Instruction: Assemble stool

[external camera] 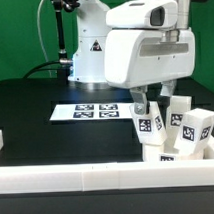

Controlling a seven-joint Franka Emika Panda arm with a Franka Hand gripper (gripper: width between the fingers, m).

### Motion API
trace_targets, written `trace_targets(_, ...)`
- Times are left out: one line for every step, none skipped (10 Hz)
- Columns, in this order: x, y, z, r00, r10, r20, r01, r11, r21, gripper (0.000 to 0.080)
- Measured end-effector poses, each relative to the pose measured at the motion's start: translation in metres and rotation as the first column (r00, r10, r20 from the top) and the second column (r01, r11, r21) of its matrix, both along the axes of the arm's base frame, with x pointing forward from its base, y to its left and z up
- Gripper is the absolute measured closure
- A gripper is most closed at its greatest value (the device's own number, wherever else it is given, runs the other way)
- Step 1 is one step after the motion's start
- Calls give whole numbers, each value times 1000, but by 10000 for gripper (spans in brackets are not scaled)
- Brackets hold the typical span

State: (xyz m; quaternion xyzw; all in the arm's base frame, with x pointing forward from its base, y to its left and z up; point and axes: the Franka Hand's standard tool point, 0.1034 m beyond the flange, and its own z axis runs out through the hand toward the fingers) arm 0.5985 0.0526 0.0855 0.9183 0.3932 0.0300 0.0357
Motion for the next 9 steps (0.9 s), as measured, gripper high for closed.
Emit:
trace_targets(0, 0, 0, 1000, -2, 0, 2, 1000, 0, 416)
trace_targets(1, -1, 1, 1000, -4, 5, 4, 1000, 0, 416)
trace_targets(1, -1, 1, 999, -39, 7, 39, 999, 4, 458)
trace_targets(1, -1, 1, 998, -70, 8, 70, 998, 6, 458)
trace_targets(1, -1, 1, 988, -157, 10, 157, 988, 16, 458)
trace_targets(1, -1, 1, 971, -238, 12, 238, 971, 23, 458)
trace_targets(1, -1, 1, 951, -308, 12, 308, 951, 30, 458)
trace_targets(1, 0, 1, 906, -424, 10, 423, 905, 41, 458)
trace_targets(1, 2, 1, 850, -527, 9, 526, 849, 52, 456)
